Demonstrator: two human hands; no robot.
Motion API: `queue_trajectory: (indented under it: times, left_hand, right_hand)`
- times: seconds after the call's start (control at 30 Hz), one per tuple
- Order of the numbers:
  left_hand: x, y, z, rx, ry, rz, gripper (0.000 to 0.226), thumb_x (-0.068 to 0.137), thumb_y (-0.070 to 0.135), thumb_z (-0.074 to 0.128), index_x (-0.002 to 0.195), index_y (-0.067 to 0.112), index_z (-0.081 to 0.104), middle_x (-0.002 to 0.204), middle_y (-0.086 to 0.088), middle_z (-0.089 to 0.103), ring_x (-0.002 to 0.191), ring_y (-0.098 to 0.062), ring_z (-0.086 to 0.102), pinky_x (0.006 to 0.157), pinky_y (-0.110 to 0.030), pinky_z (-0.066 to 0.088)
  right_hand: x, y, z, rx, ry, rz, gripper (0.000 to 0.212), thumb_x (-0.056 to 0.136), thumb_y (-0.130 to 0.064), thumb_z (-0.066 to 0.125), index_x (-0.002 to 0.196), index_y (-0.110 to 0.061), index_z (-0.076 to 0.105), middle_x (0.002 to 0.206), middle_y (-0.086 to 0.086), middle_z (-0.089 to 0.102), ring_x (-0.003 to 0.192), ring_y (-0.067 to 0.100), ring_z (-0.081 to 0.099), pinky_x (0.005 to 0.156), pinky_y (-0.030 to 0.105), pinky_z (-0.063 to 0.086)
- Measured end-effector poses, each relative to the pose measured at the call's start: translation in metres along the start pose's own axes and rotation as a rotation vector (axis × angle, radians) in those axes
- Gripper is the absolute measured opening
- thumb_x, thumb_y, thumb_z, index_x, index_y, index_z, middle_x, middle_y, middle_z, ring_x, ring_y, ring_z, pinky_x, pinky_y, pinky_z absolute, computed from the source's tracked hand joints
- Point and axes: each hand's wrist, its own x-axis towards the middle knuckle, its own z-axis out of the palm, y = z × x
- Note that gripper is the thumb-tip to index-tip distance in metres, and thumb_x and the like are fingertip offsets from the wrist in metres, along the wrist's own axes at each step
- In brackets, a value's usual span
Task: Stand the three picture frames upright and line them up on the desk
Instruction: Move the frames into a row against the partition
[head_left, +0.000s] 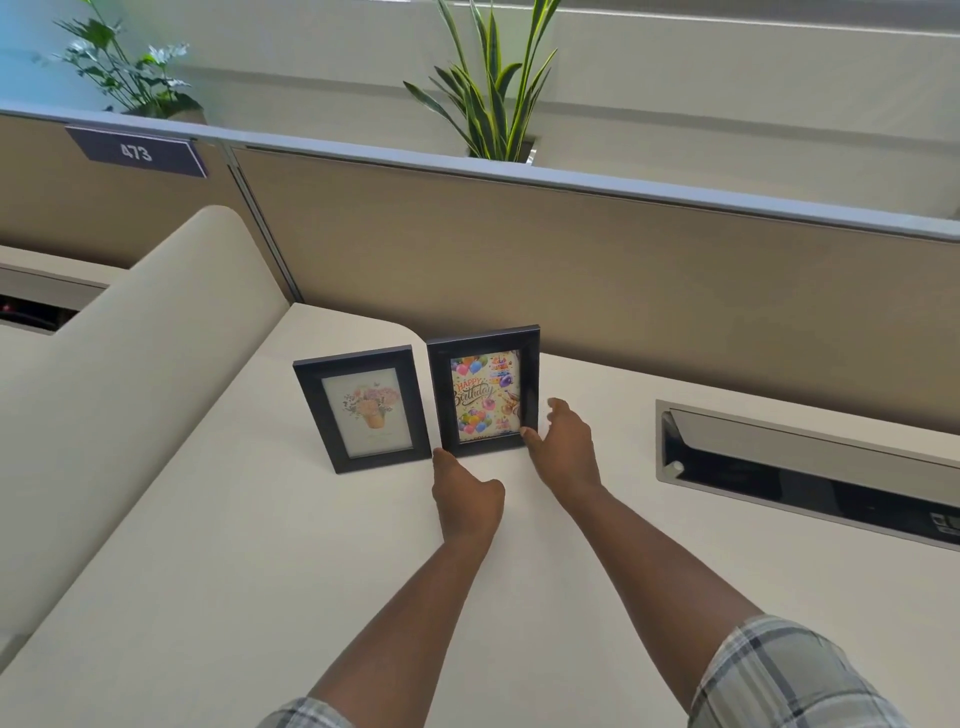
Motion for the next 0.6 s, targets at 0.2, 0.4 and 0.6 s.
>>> queue_trajectory:
  times: [0.2, 0.4, 0.6]
  left_hand:
    - [-0.076, -0.006, 0.005, -0.061, -0.09, 0.103, 0.059, 0.085, -0.006, 0.05, 0.141, 0.009, 0.042, 0.14, -0.01, 0.052, 0.131, -0.025, 0.049, 0.096, -0.027, 0.045]
    - [-0.182, -0.027, 0.015, 0.07, -0.328, 0.324, 0.038, 0.083, -0.002, 0.049, 0.116, 0.014, 0.057, 0.105, -0.004, 0.065, 0.096, -0.017, 0.061, 0.068, -0.016, 0.043]
    - [-0.26, -0.05, 0.055, 0.106, -0.597, 0.435, 0.039, 0.07, 0.001, 0.054, 0.104, 0.018, 0.064, 0.098, -0.005, 0.069, 0.09, -0.021, 0.067, 0.079, -0.028, 0.056]
  right_hand:
    - [-0.072, 0.027, -0.039, 0.071, 0.045, -0.02, 0.026, 0.094, -0.02, 0.056, 0.119, -0.013, 0.056, 0.114, 0.008, 0.066, 0.103, 0.022, 0.063, 0.083, 0.028, 0.048]
    - [-0.19, 0.084, -0.096, 0.08, 0.084, 0.034, 0.019, 0.092, -0.014, 0.05, 0.107, -0.013, 0.061, 0.103, 0.004, 0.068, 0.088, 0.017, 0.061, 0.075, 0.028, 0.048]
    - [-0.285, 0.158, -0.139, 0.106, 0.106, 0.126, 0.022, 0.088, -0.01, 0.043, 0.098, -0.018, 0.061, 0.093, 0.001, 0.068, 0.084, 0.018, 0.062, 0.071, 0.033, 0.05]
